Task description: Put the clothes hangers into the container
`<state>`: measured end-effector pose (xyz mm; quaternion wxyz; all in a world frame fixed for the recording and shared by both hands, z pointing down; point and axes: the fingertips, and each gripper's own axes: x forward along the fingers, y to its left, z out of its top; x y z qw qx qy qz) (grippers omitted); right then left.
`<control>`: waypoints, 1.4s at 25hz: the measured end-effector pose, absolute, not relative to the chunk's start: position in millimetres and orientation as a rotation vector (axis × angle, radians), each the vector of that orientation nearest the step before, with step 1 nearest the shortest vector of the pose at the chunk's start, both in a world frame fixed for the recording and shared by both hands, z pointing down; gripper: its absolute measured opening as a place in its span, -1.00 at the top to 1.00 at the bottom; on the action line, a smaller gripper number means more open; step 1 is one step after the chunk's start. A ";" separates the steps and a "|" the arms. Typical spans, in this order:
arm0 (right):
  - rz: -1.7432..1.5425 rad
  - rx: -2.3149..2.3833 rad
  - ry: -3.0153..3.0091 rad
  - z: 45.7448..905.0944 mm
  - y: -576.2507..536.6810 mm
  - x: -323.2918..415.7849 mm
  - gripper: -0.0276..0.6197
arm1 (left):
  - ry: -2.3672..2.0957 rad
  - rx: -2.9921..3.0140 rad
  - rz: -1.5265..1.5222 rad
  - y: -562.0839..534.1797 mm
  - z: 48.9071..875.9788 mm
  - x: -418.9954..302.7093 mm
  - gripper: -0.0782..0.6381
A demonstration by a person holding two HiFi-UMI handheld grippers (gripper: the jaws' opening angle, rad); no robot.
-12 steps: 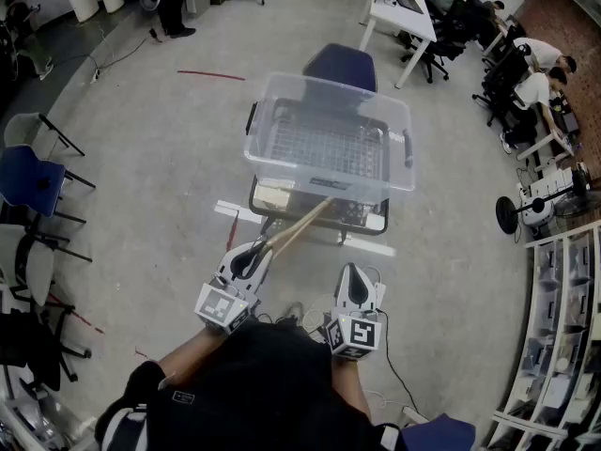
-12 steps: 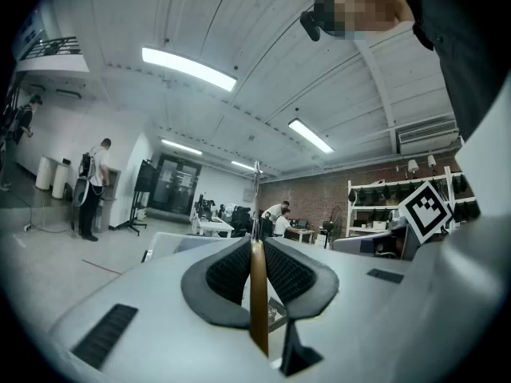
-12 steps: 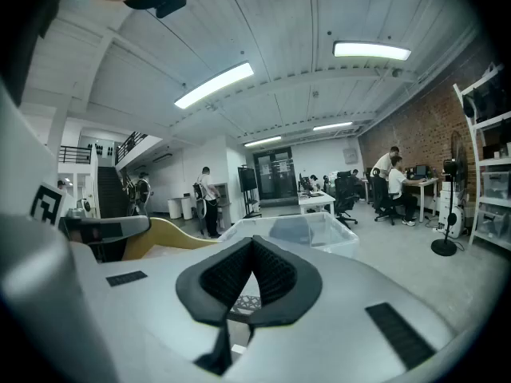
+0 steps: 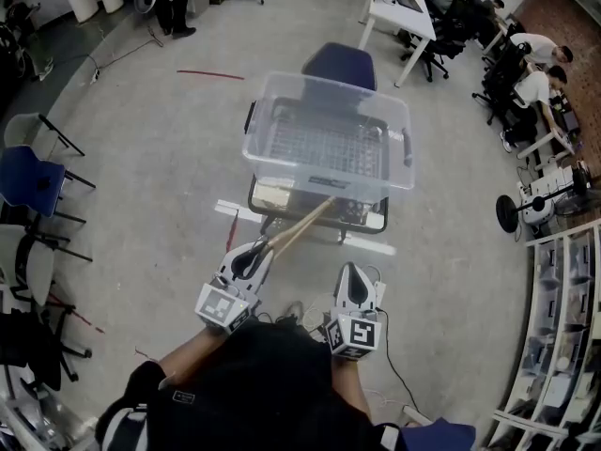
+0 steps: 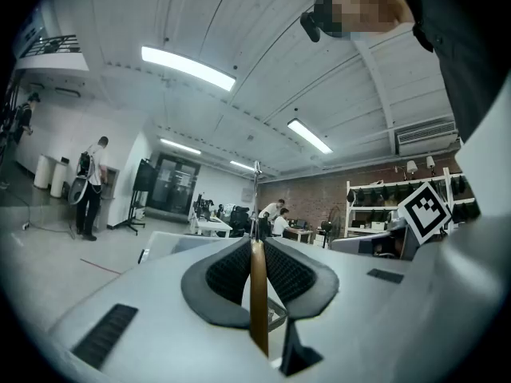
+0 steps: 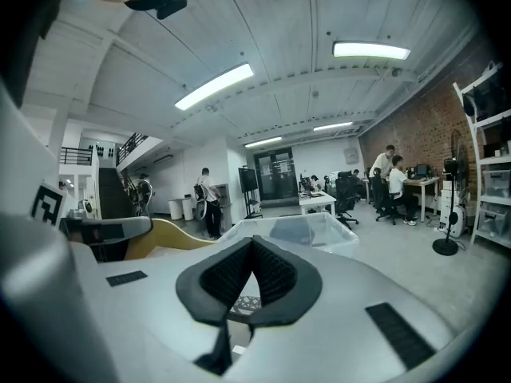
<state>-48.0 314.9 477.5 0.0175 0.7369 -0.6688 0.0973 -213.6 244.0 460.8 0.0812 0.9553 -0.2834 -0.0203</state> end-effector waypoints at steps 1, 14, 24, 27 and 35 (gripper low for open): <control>0.300 2.294 -2.081 476.6 315.6 -47.1 0.88 | -0.848 2.855 -0.061 244.7 460.5 -212.9 0.58; 0.282 2.270 -2.108 477.6 324.9 -25.9 0.87 | -0.881 2.859 -0.065 255.9 457.2 -192.7 0.58; 0.284 2.217 -2.166 481.3 342.4 17.3 0.88 | -0.919 2.857 -0.052 279.4 455.1 -151.2 0.58; 0.278 2.193 -2.192 481.8 347.6 27.7 0.88 | -0.933 2.857 -0.054 287.6 454.4 -141.0 0.58; 0.311 2.156 -2.209 487.4 346.0 35.4 0.88 | -0.933 2.857 -0.048 293.6 454.3 -127.8 0.58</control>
